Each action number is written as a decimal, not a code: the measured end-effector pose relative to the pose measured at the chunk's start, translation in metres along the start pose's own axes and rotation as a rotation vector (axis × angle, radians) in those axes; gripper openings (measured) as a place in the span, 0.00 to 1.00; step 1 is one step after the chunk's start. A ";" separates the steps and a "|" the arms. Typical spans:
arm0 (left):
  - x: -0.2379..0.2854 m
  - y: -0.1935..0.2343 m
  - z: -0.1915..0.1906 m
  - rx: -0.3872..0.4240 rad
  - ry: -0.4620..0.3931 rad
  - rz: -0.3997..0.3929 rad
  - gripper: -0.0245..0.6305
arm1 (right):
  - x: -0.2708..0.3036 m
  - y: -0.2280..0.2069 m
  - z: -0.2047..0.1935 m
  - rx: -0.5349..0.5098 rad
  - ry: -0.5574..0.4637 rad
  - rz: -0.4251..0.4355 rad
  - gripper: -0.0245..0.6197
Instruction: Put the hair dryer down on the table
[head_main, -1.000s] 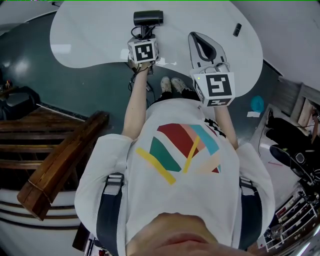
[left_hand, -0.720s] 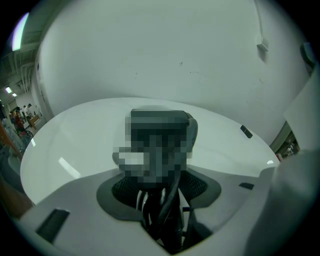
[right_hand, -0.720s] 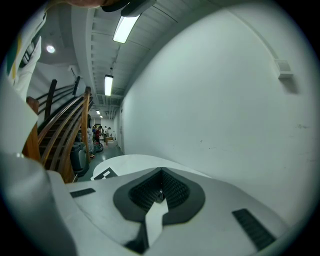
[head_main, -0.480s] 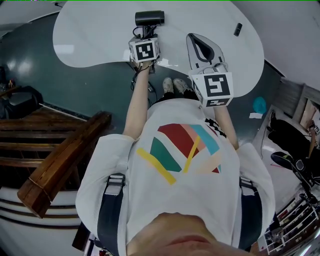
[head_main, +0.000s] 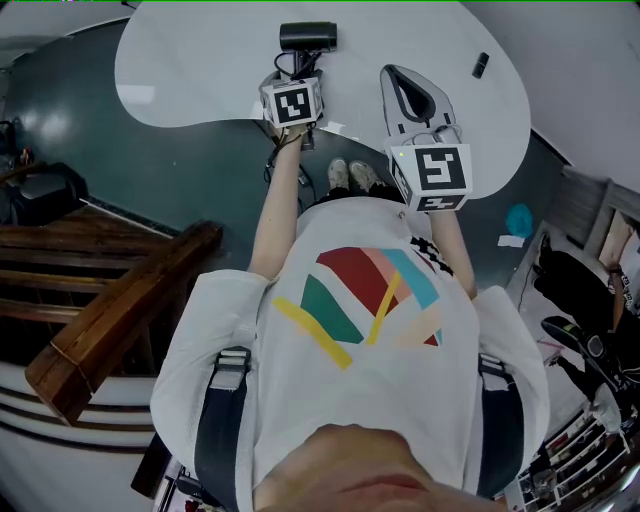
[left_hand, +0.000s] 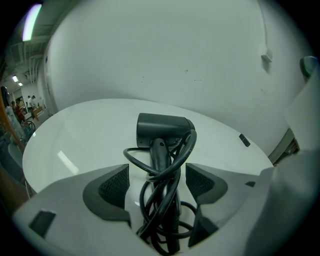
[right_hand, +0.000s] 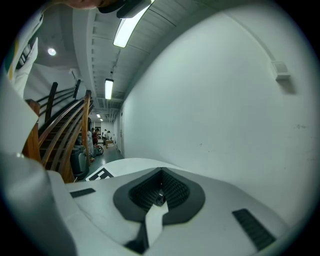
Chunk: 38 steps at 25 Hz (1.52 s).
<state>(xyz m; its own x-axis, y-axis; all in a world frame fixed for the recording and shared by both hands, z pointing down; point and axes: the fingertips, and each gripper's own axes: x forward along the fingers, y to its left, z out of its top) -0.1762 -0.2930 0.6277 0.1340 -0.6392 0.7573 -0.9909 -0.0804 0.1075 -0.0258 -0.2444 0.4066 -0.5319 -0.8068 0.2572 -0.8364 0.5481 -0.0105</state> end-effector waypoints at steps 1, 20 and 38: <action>-0.002 0.001 -0.002 -0.005 0.004 0.005 0.55 | 0.000 -0.001 0.002 0.001 -0.007 -0.001 0.05; -0.123 0.011 0.107 0.014 -0.371 0.028 0.54 | 0.024 0.016 0.063 -0.048 -0.149 0.066 0.05; -0.292 -0.013 0.153 0.129 -0.811 0.118 0.06 | 0.007 0.043 0.107 -0.098 -0.275 0.128 0.05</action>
<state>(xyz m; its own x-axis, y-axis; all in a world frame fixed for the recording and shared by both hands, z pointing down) -0.2034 -0.2223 0.3066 0.0306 -0.9981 0.0543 -0.9979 -0.0337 -0.0556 -0.0798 -0.2500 0.3043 -0.6589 -0.7521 -0.0112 -0.7508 0.6567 0.0711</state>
